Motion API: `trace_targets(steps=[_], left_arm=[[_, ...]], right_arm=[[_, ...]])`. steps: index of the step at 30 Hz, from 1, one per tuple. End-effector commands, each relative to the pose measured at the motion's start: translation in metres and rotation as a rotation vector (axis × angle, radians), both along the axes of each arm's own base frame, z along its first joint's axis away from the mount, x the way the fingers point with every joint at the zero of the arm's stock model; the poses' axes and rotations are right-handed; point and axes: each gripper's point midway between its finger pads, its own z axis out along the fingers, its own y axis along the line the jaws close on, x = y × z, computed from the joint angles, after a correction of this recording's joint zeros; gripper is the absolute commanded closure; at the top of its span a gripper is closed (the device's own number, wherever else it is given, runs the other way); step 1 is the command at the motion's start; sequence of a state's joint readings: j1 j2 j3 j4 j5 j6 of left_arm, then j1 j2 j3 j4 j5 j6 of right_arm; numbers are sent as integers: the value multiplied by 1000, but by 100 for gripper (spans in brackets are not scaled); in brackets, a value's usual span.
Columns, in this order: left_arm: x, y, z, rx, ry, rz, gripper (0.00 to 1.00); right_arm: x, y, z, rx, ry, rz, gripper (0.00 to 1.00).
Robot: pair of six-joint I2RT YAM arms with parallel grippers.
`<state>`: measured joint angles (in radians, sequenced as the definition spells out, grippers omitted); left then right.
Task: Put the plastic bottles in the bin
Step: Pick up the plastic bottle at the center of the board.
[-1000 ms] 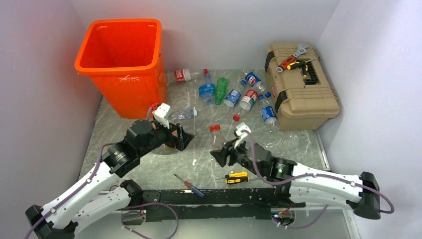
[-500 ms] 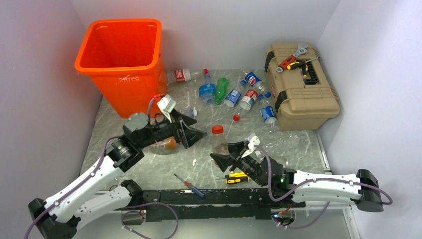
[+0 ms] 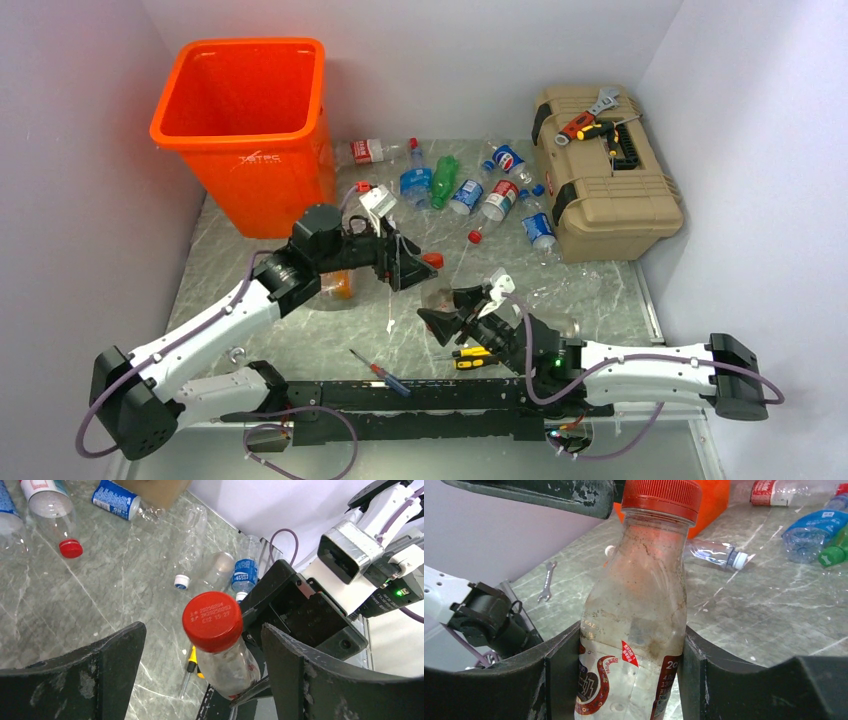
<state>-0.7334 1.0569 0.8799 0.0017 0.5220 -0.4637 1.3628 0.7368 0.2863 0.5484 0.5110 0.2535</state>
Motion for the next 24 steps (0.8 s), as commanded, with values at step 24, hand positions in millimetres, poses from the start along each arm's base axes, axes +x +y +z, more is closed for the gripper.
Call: trace_targets(steps=[24], left_arm=[[-25, -2, 1, -65, -31, -141, 45]], right_arm=[[-16, 36, 24, 42, -53, 111, 79]])
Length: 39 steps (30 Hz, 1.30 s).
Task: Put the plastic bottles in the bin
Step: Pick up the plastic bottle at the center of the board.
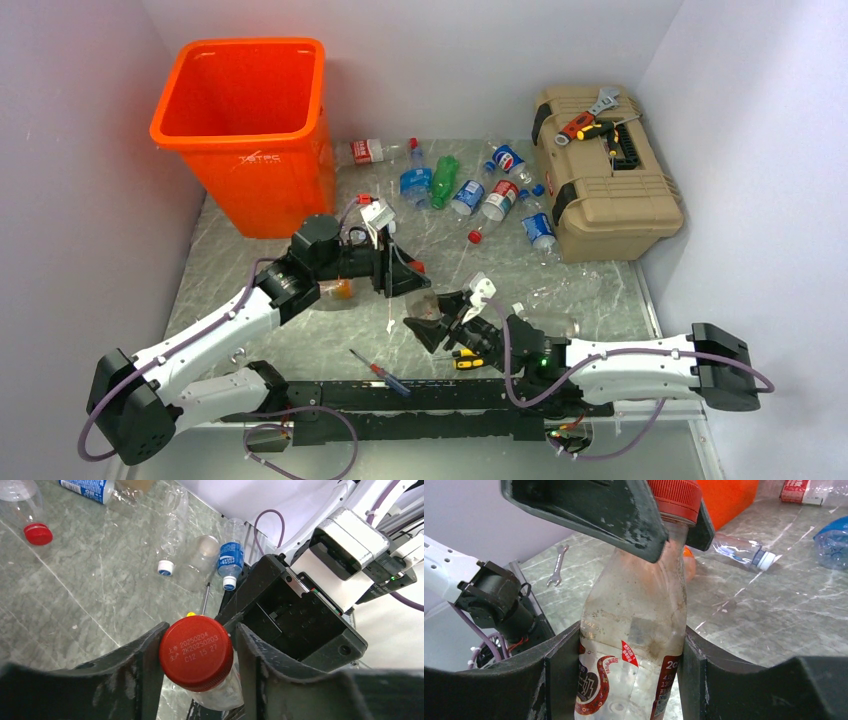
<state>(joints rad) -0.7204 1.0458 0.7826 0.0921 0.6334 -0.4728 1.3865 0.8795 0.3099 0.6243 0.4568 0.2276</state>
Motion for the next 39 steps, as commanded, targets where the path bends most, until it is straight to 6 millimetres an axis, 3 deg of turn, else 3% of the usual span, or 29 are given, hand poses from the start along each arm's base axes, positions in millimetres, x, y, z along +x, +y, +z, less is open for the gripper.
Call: trace_targets(steps=[1, 3, 7, 11, 14, 22, 24, 27, 29, 30, 31, 39], left_arm=[[-9, -2, 21, -49, -45, -49, 50], [-11, -3, 21, -52, -39, -61, 54], [-12, -4, 20, -53, -29, -71, 53], [-11, -4, 19, -46, -18, -56, 30], [-11, -4, 19, -42, -12, -57, 31], [-13, -5, 17, -46, -13, -67, 72], [-14, -6, 18, -46, -17, -75, 81], [-13, -6, 17, -40, -17, -76, 100], [-13, -6, 17, -38, -18, -75, 100], [-12, -6, 17, -38, -20, -72, 100], [-12, -5, 16, -36, -21, -69, 100], [7, 15, 26, 14, -154, 96, 100]], right_arm=[[-5, 10, 36, 99, -31, 37, 79], [-5, 11, 37, 97, -32, 39, 79], [-6, 13, 36, 78, -29, 43, 76], [-7, 16, 36, 52, -23, 56, 74], [-7, 18, 35, 37, -18, 58, 73], [-7, 19, 32, 21, -12, 55, 69], [-5, 20, 31, 14, 0, 46, 59], [-1, 19, 27, -16, 30, 17, 31], [1, 18, 26, -34, 48, -2, 17], [2, 18, 27, -40, 53, -7, 5], [2, 17, 28, -47, 57, -12, 1], [-5, -4, 39, -176, 75, 10, 0]])
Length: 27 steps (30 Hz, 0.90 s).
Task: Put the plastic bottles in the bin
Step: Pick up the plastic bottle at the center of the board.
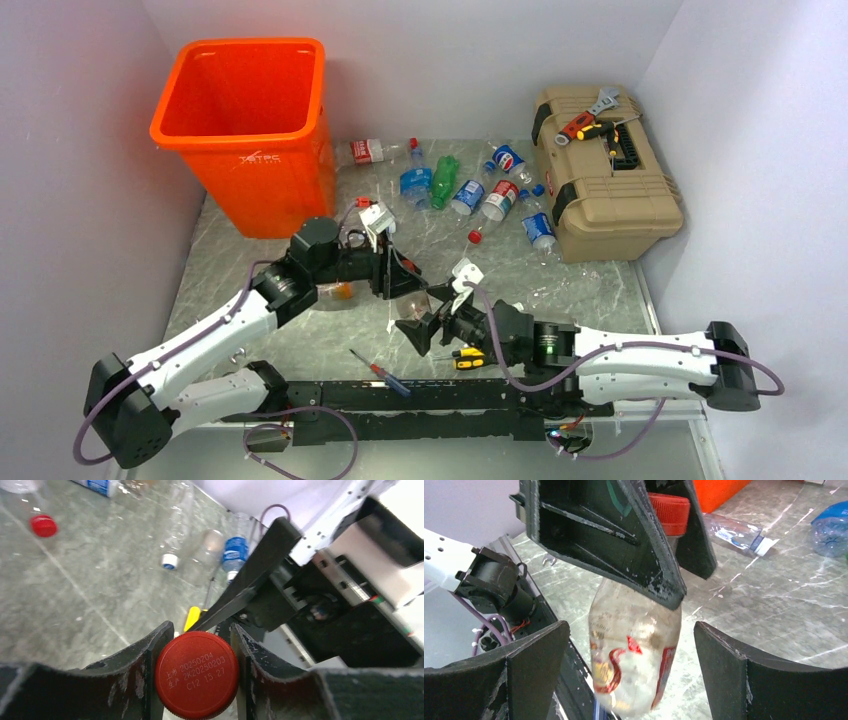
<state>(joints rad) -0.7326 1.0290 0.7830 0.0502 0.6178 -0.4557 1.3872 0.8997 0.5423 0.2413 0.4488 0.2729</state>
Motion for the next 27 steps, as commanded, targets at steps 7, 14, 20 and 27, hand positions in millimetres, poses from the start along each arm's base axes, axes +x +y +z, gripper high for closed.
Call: trace_targets(steps=[7, 14, 20, 27], left_arm=[[55, 68, 114, 31, -457, 461, 100], [137, 143, 231, 287, -617, 961, 100], [201, 215, 285, 174, -507, 1259, 100], [250, 318, 303, 122, -448, 1573, 100]], right_arm=[[6, -49, 33, -22, 15, -103, 0], [16, -47, 30, -1, 6, -164, 0], [22, -43, 31, 80, 36, -221, 0], [11, -36, 13, 104, 155, -183, 0]])
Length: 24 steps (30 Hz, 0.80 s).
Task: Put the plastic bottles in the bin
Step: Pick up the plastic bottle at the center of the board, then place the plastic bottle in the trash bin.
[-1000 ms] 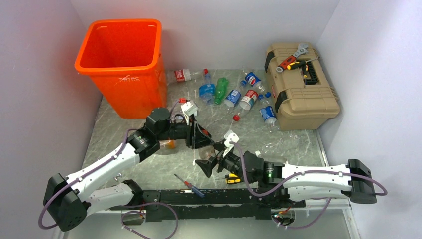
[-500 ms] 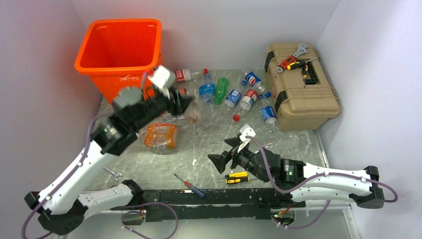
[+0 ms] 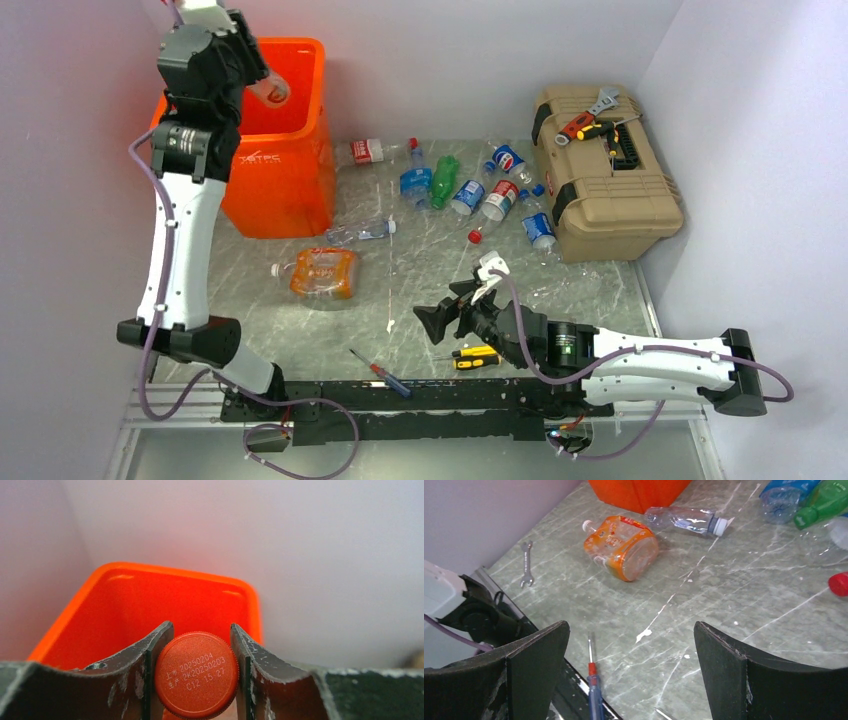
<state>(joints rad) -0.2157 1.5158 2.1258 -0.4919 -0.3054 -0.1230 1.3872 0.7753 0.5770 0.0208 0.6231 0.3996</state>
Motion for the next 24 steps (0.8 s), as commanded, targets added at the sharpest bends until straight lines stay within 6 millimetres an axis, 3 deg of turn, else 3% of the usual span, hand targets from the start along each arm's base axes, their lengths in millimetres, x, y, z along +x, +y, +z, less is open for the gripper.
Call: trace_targets(steps=[1, 5, 8, 16, 19, 21, 24], left_arm=[[3, 66, 7, -109, -30, 173, 100], [13, 105, -5, -5, -32, 338, 100], [20, 121, -23, 98, -13, 414, 100], [40, 143, -78, 217, 94, 522, 100], [46, 140, -98, 189, 136, 500, 98], [47, 137, -103, 175, 152, 477, 79], [42, 134, -91, 148, 138, 463, 26]], right_arm=[[-7, 6, 1, 81, 70, 14, 0], [-12, 6, -13, 23, 61, 54, 0], [-10, 1, -19, 0, 47, 44, 0], [-6, -9, -16, 35, 16, 19, 0], [-6, -13, -19, 31, 21, 7, 0], [-6, -16, -21, 17, 22, 5, 0], [-5, -20, -27, -42, 23, -1, 0]])
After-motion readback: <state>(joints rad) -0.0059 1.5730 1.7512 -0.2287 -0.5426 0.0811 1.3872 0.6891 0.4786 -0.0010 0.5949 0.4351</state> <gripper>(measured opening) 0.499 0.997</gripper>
